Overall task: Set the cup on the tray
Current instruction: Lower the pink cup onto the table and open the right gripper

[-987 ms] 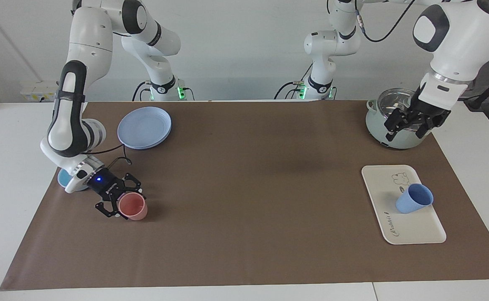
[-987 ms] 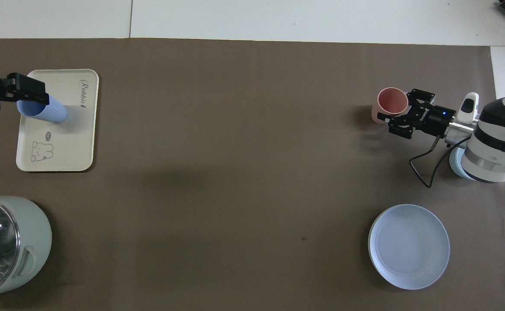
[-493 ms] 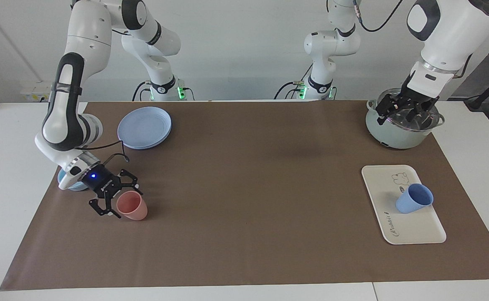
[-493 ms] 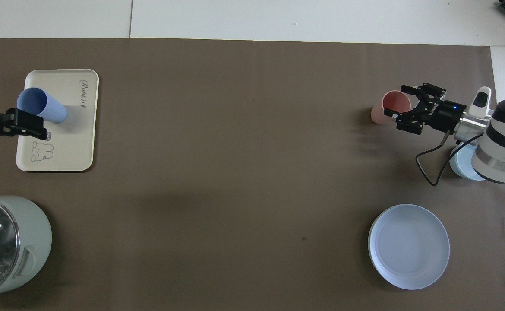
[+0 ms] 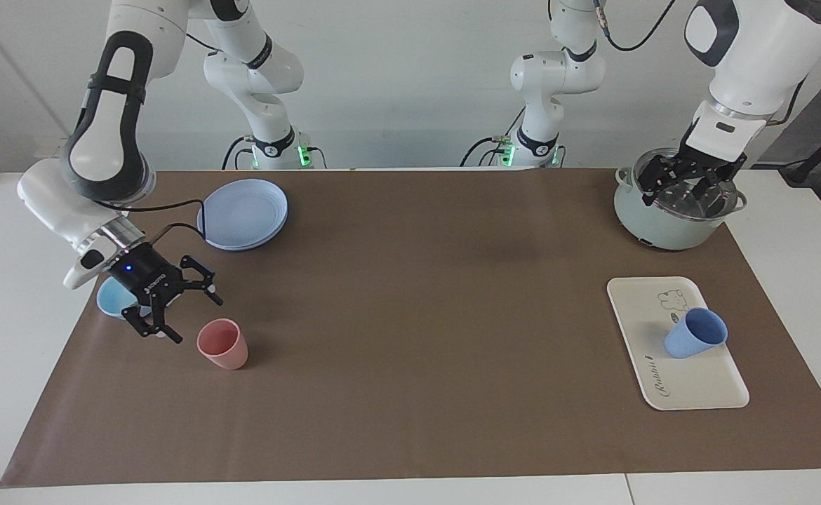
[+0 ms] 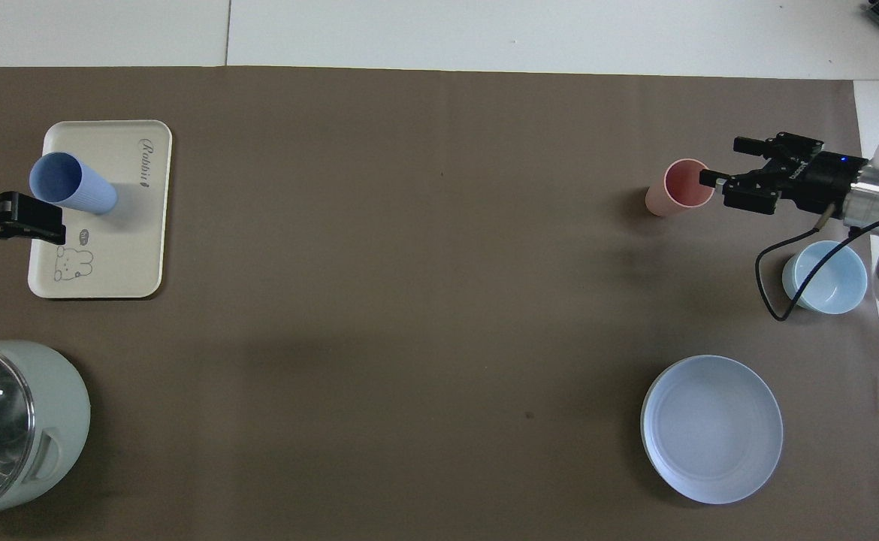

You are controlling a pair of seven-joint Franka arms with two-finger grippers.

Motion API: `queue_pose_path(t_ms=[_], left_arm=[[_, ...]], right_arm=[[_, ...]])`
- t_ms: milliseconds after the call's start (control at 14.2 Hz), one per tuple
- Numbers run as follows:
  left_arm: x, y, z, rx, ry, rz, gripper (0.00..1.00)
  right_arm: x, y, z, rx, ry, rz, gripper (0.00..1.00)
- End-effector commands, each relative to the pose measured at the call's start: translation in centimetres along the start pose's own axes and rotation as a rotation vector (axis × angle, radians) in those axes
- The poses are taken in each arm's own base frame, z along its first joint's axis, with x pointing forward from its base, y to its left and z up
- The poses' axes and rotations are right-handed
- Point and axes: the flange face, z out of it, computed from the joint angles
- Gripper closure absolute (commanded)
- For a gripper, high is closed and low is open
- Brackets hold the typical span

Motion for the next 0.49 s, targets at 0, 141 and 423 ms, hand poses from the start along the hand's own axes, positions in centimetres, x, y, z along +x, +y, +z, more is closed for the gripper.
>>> queue_pose_path(t_ms=[0, 141, 423], left_arm=[[0.0, -0.3, -0.2, 0.009, 0.035, 0.010, 0.00], [0.6, 0.5, -1.0, -0.009, 0.089, 0.011, 0.00], [0.3, 0.7, -1.2, -0.015, 0.088, 0.015, 0.00]], right_arm=[[2.9, -2.8, -0.3, -0.046, -0.079, 0.036, 0.00], [5.2, -5.0, -1.2, -0.136, -0.146, 0.052, 0.00], [9.0, -11.1, -1.0, -0.312, -0.289, 0.159, 0.00]])
